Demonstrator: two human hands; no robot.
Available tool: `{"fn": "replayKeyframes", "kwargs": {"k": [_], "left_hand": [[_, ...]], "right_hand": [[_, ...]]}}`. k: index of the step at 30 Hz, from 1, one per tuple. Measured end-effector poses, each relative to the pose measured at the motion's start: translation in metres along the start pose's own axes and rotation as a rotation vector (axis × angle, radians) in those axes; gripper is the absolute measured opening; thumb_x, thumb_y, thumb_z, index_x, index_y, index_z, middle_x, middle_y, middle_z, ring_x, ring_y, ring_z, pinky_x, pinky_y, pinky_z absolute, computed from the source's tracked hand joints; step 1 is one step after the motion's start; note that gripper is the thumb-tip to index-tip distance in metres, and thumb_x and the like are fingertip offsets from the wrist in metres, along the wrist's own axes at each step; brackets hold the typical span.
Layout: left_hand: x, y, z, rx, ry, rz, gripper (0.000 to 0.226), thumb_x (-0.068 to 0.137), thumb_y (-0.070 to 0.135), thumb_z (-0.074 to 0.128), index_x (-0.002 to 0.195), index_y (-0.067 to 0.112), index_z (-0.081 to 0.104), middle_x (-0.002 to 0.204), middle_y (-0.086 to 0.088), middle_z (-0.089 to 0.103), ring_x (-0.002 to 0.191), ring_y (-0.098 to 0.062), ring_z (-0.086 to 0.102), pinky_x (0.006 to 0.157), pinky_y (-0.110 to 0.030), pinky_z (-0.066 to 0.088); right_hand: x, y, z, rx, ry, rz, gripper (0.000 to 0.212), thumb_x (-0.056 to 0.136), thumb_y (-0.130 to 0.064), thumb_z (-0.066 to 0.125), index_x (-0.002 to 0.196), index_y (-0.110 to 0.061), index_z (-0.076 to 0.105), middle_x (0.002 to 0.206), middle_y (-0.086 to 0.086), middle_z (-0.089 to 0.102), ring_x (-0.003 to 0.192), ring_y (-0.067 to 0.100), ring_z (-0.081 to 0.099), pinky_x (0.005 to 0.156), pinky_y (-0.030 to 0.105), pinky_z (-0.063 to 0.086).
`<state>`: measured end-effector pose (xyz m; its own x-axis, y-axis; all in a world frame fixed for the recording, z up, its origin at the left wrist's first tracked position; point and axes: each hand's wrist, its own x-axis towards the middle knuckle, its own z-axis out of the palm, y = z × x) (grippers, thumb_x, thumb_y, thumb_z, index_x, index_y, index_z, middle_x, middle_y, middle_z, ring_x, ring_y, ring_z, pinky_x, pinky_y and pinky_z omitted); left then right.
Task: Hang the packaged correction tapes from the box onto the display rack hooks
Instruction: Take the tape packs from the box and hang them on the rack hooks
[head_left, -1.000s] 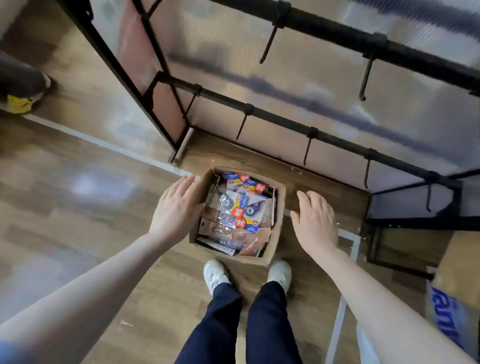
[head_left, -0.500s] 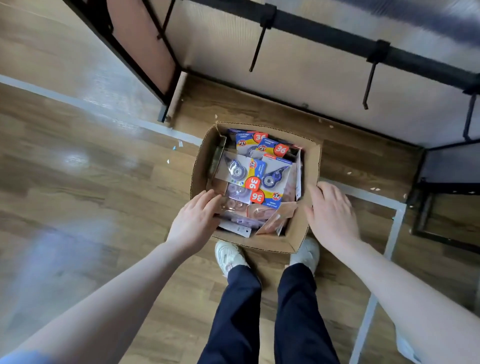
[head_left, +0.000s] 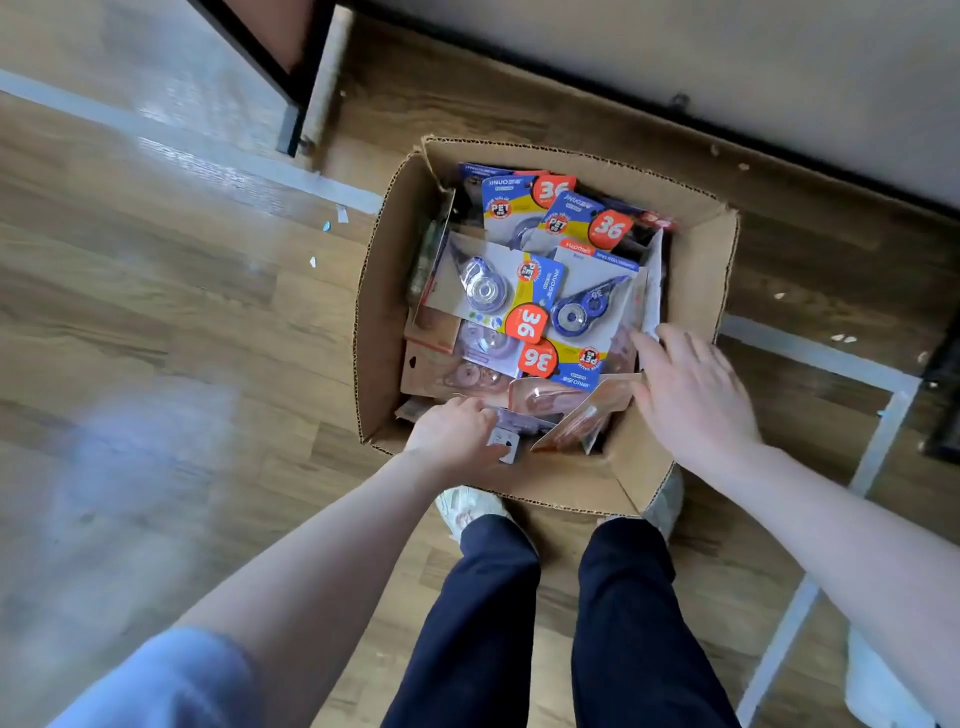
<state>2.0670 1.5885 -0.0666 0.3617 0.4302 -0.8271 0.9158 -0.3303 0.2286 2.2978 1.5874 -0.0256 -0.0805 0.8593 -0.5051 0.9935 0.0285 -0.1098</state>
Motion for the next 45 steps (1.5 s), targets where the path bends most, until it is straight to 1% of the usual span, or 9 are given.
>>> {"fn": "replayKeyframes", "kwargs": {"k": [8,13,22,29,34,38,40,42,45], "left_hand": [[0.030,0.036,0.025,0.073,-0.096,-0.144,0.061,0.088,0.057,0.048,0.132,0.015,0.044,0.129,-0.008,0.048,0.120,-0.025,0.045,0.090,-0.033,0.041],[0.040,0.034,0.030,0.058,-0.074,-0.188,0.053,0.089,0.049,0.053,0.128,0.013,0.047,0.126,-0.009,0.051,0.117,-0.027,0.048,0.088,-0.033,0.041],[0.042,0.033,0.020,0.113,-0.101,-0.101,0.029,0.089,0.024,0.055,0.117,0.016,0.057,0.118,-0.004,0.059,0.111,-0.023,0.056,0.073,-0.029,0.043],[0.044,0.048,0.009,0.332,-0.052,0.110,0.032,0.091,0.004,0.046,0.117,0.018,0.058,0.116,-0.002,0.060,0.108,-0.025,0.057,0.069,-0.028,0.036],[0.040,0.024,-0.005,0.385,0.026,0.174,0.034,0.087,-0.001,0.047,0.120,0.007,0.053,0.111,-0.006,0.061,0.104,-0.027,0.057,0.067,-0.030,0.037],[0.032,0.013,-0.005,0.408,0.019,0.275,0.035,0.085,-0.002,0.048,0.116,0.011,0.057,0.112,-0.006,0.059,0.107,-0.026,0.054,0.067,-0.029,0.034],[0.029,0.007,-0.004,0.418,0.137,0.372,0.032,0.067,0.005,0.070,0.095,0.019,0.067,0.093,-0.005,0.064,0.086,-0.022,0.063,0.057,-0.023,0.038],[0.027,0.000,-0.004,0.406,0.240,0.443,0.042,0.028,0.004,0.083,0.064,0.021,0.068,0.062,-0.002,0.059,0.053,-0.019,0.060,0.043,-0.017,0.036],[0.024,-0.011,0.005,0.383,0.270,0.518,0.045,0.021,-0.002,0.078,0.060,0.018,0.065,0.056,-0.001,0.054,0.047,-0.020,0.056,0.039,-0.016,0.035]], "right_hand": [[0.018,0.019,0.020,-0.056,0.052,-0.040,0.041,0.077,-0.010,0.070,0.115,-0.001,0.057,0.105,0.019,0.058,0.100,0.037,0.055,0.083,0.043,0.047],[0.026,0.021,0.030,-0.069,0.087,-0.066,0.042,0.071,-0.007,0.072,0.110,0.001,0.059,0.100,0.021,0.059,0.096,0.039,0.057,0.079,0.044,0.049],[0.032,0.019,0.031,-0.053,0.023,-0.026,0.041,0.079,-0.014,0.068,0.116,-0.001,0.055,0.112,0.021,0.057,0.109,0.038,0.052,0.089,0.046,0.042],[0.036,0.015,0.028,-0.039,-0.040,0.011,0.036,0.089,-0.022,0.057,0.120,-0.006,0.049,0.118,0.016,0.052,0.111,0.033,0.049,0.091,0.041,0.039],[0.053,0.005,0.025,0.048,-0.141,0.153,0.037,0.096,-0.030,0.046,0.126,-0.009,0.041,0.118,0.014,0.057,0.106,0.031,0.055,0.080,0.040,0.045],[0.070,0.000,0.038,0.444,-0.292,0.431,0.036,0.093,-0.033,0.053,0.120,-0.012,0.043,0.116,0.010,0.061,0.101,0.030,0.058,0.071,0.034,0.045],[0.073,0.001,0.045,0.606,-0.309,0.488,0.039,0.087,-0.028,0.063,0.117,-0.010,0.047,0.117,0.007,0.061,0.103,0.026,0.058,0.072,0.029,0.042],[0.072,0.001,0.050,0.670,-0.321,0.515,0.044,0.079,-0.023,0.071,0.116,-0.010,0.051,0.115,0.006,0.062,0.105,0.024,0.057,0.076,0.030,0.044],[0.074,0.000,0.054,0.653,-0.379,0.544,0.040,0.073,-0.022,0.077,0.106,-0.010,0.058,0.110,0.006,0.065,0.102,0.024,0.059,0.078,0.029,0.045]]}}
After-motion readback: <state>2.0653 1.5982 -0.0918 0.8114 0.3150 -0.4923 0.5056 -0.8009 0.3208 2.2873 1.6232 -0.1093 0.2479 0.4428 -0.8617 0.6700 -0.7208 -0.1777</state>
